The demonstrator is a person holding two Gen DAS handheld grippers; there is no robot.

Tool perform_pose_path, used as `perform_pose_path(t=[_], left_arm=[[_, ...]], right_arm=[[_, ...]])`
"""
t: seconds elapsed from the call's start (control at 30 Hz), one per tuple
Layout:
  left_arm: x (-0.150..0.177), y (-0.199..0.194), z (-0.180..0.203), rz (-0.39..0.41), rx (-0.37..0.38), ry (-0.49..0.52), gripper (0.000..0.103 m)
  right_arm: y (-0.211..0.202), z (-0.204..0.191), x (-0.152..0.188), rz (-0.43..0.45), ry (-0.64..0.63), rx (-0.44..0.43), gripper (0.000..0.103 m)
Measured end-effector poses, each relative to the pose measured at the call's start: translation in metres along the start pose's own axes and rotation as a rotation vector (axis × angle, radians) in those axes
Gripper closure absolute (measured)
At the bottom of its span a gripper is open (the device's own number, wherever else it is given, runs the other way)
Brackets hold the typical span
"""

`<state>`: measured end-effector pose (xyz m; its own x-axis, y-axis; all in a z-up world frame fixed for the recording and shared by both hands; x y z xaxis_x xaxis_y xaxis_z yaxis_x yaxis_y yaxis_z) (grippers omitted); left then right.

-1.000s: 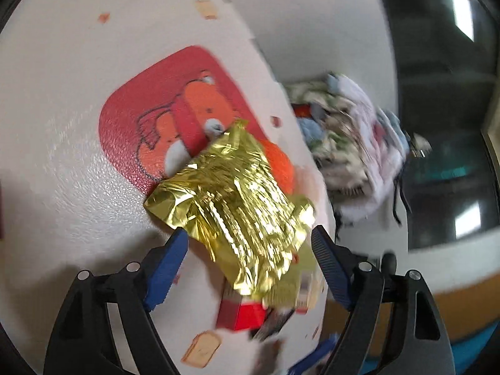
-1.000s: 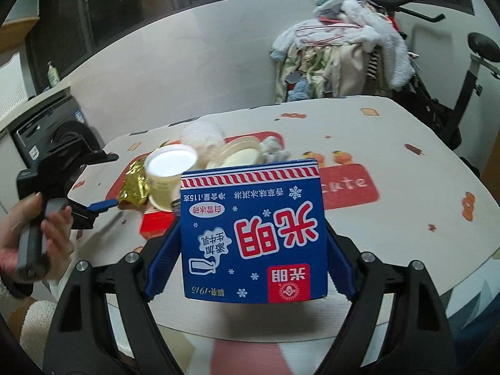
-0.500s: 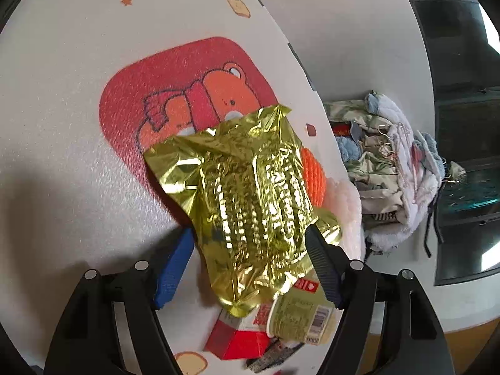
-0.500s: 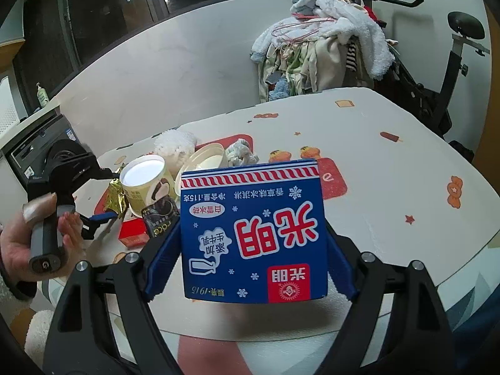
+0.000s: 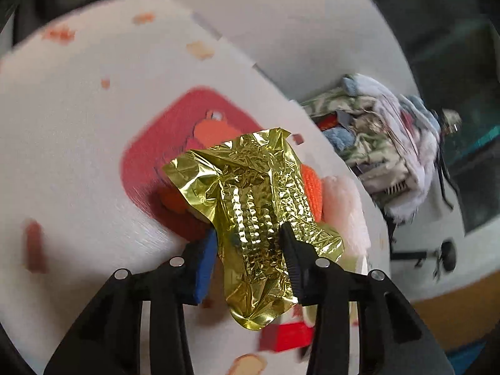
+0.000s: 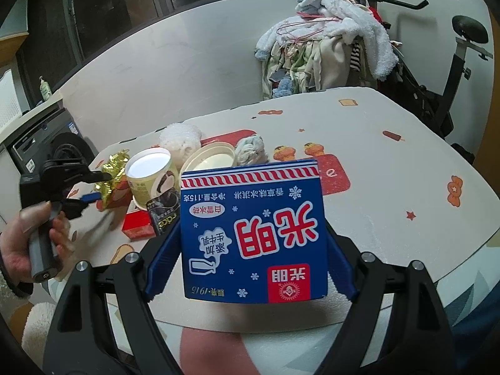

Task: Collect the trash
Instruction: 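Carry the gold foil wrapper to the brown bin and open the left tool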

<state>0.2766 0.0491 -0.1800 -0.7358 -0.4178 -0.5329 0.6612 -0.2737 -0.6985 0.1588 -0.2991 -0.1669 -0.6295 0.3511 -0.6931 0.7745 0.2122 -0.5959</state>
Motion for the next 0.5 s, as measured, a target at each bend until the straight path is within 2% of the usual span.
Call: perform_pose_path(t=[0.27,0.37,0.5], left_arm=[[0.015,-0.063,0.003,0.052,-0.061,0.336,0.064],[0.037,-0.085,0.007,0.056,-0.080,0.469,0.064],[0.068,-0.108,0.010,0.061,-0.077,0.587,0.064]], right_arm=[[-0.010,-0.031,0.011,-0.013,-0.038,-0.035,0.021],[-0.014,-0.046,0.021,-0.030,-0.061,-0.048,0.021],[-0.022,-0.061,0.034,-0.049,-0.084,-0.062,0.021]])
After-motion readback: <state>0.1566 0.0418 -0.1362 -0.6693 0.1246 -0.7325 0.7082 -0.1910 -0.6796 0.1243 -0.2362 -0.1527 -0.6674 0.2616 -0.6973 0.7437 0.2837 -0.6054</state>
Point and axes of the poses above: each gripper's, at about its wrist camera, not at the fingertips, and y roughly the way its jaws point, z to its right, x to its underside, the point moved 3 cm from there along y, roughly the way its jaws point, and after that the axes turned 12 degrees about y, right-handed, at the moved point
